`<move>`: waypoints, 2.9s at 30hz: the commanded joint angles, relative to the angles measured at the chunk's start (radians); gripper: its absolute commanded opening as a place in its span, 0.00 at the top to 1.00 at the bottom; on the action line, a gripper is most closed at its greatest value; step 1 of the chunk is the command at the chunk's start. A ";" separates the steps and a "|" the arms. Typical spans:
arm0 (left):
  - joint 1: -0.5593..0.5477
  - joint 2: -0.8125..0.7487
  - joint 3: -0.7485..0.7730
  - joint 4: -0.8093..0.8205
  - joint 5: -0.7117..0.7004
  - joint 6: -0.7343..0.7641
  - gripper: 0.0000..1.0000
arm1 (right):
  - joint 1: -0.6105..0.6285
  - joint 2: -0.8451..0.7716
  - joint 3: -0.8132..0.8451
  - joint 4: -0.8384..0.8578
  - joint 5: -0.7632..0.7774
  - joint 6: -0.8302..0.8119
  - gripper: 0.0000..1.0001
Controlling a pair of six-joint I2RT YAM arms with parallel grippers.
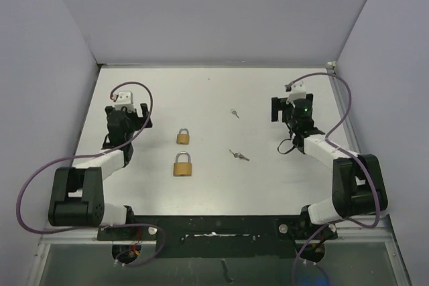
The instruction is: Unlock with the key
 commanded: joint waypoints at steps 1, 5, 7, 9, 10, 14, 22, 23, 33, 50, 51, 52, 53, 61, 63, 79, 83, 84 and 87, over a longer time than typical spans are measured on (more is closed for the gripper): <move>-0.005 -0.152 0.009 -0.034 -0.037 -0.215 0.02 | 0.017 -0.093 0.168 -0.276 0.005 0.124 0.02; 0.035 -0.268 -0.001 -0.111 0.044 -0.451 0.02 | 0.015 -0.153 0.228 -0.352 -0.177 0.167 0.02; 0.056 -0.307 -0.014 -0.084 0.127 -0.490 0.02 | -0.019 -0.194 0.187 -0.306 -0.236 0.247 0.02; 0.058 -0.308 -0.027 -0.018 0.179 -0.525 0.02 | -0.092 -0.200 0.166 -0.266 -0.435 0.327 0.02; 0.058 -0.302 -0.025 -0.003 0.189 -0.546 0.02 | -0.119 -0.185 0.167 -0.257 -0.493 0.345 0.02; 0.059 -0.290 0.009 -0.073 0.219 -0.565 0.02 | -0.122 -0.142 0.211 -0.303 -0.493 0.350 0.02; 0.042 -0.239 0.078 -0.193 0.309 -0.548 0.02 | 0.018 -0.040 0.346 -0.476 -0.347 0.237 0.00; 0.032 -0.229 0.082 -0.200 0.311 -0.541 0.02 | 0.067 0.003 0.395 -0.521 -0.309 0.206 0.00; -0.112 -0.147 0.219 -0.392 0.278 -0.482 0.10 | 0.218 0.454 0.819 -0.719 -0.285 0.173 0.20; -0.188 -0.160 0.257 -0.481 0.224 -0.440 0.16 | 0.267 0.693 1.024 -0.746 -0.308 0.155 0.35; -0.188 -0.161 0.257 -0.481 0.225 -0.440 0.16 | 0.269 0.701 1.032 -0.750 -0.309 0.153 0.36; -0.188 -0.161 0.257 -0.482 0.223 -0.441 0.16 | 0.272 0.709 1.040 -0.755 -0.309 0.152 0.36; -0.188 -0.162 0.257 -0.482 0.224 -0.439 0.16 | 0.275 0.716 1.047 -0.756 -0.309 0.152 0.37; -0.188 -0.164 0.257 -0.493 0.219 -0.438 0.15 | 0.287 0.751 1.081 -0.773 -0.314 0.150 0.46; -0.188 -0.165 0.257 -0.494 0.215 -0.435 0.15 | 0.289 0.752 1.082 -0.776 -0.313 0.150 0.53; -0.188 -0.130 0.257 -0.492 0.214 -0.429 0.15 | 0.303 0.770 1.098 -0.805 -0.274 0.139 0.85; -0.188 -0.119 0.269 -0.493 0.222 -0.428 0.15 | 0.304 0.763 1.100 -0.807 -0.271 0.139 0.98; -0.188 -0.117 0.280 -0.492 0.224 -0.429 0.15 | 0.304 0.759 1.099 -0.806 -0.269 0.139 1.00; -0.187 -0.114 0.285 -0.489 0.240 -0.430 0.15 | 0.305 0.724 1.070 -0.772 -0.275 0.138 1.00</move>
